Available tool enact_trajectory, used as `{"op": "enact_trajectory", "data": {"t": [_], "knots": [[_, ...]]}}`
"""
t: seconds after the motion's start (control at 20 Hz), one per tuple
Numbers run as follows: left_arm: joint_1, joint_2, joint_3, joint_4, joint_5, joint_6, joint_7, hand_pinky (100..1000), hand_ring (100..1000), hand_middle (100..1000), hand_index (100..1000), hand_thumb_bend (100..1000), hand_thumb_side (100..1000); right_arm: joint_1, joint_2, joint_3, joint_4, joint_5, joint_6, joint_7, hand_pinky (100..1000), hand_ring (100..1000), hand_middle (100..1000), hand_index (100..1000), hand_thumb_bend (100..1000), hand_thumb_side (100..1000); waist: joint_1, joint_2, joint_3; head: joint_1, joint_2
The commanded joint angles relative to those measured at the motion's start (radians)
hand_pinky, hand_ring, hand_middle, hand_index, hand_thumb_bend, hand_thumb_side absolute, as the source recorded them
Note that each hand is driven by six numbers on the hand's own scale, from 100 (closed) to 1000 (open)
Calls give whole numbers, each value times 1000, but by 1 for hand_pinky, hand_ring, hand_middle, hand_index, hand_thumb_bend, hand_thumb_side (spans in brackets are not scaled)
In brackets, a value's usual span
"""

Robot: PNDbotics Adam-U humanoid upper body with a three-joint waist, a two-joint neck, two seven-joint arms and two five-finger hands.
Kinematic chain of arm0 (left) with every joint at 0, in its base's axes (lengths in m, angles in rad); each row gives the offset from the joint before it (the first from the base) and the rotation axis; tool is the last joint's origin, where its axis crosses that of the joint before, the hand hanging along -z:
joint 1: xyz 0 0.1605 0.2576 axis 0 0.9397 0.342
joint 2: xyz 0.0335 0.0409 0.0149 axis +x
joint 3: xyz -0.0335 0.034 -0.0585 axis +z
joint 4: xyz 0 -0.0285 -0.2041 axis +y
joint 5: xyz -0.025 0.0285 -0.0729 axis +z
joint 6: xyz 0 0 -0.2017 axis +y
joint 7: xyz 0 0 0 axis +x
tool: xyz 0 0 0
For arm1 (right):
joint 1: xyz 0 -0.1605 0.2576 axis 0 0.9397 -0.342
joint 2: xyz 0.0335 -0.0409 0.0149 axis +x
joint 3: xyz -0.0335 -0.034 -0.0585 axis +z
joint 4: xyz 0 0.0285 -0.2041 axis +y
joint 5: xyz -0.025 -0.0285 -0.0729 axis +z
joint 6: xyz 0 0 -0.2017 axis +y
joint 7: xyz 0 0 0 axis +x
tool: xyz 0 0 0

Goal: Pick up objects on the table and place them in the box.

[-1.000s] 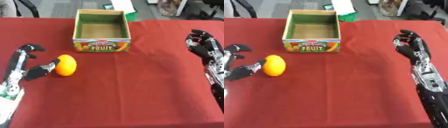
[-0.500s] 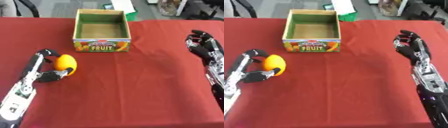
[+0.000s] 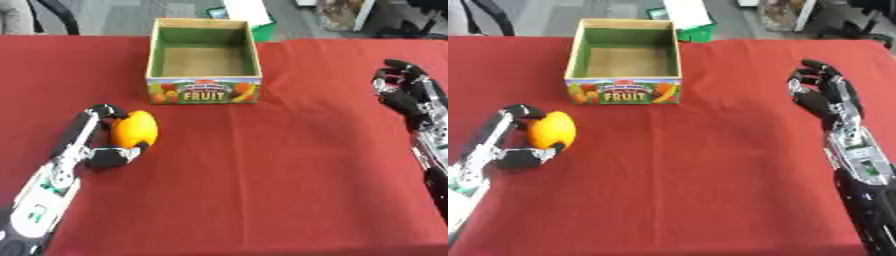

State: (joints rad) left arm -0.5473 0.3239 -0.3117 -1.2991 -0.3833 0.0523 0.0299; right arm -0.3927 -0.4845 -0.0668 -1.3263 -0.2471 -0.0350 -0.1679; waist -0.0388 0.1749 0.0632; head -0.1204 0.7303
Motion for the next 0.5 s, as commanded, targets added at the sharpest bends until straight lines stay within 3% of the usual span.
{"op": "enact_trajectory", "data": {"t": [0.05, 0.25, 0.5], "knots": [[-21, 7, 5, -17, 0, 7, 58, 598, 696, 569, 528, 333, 100, -14, -20, -3, -16, 3, -1, 0, 648, 754, 675, 798, 100, 100, 2, -16, -1, 2, 6], [-42, 26, 10, -60, 31, 19, 113, 610, 696, 565, 524, 331, 100, -14, -20, -3, -15, 3, -1, 0, 648, 754, 675, 798, 100, 100, 4, -18, -3, 2, 9], [-116, 68, 14, -132, 55, 41, 112, 617, 689, 565, 529, 331, 100, -14, -18, 2, -15, 4, 1, 4, 648, 754, 675, 799, 100, 100, 7, -21, -16, 7, 10]]}}
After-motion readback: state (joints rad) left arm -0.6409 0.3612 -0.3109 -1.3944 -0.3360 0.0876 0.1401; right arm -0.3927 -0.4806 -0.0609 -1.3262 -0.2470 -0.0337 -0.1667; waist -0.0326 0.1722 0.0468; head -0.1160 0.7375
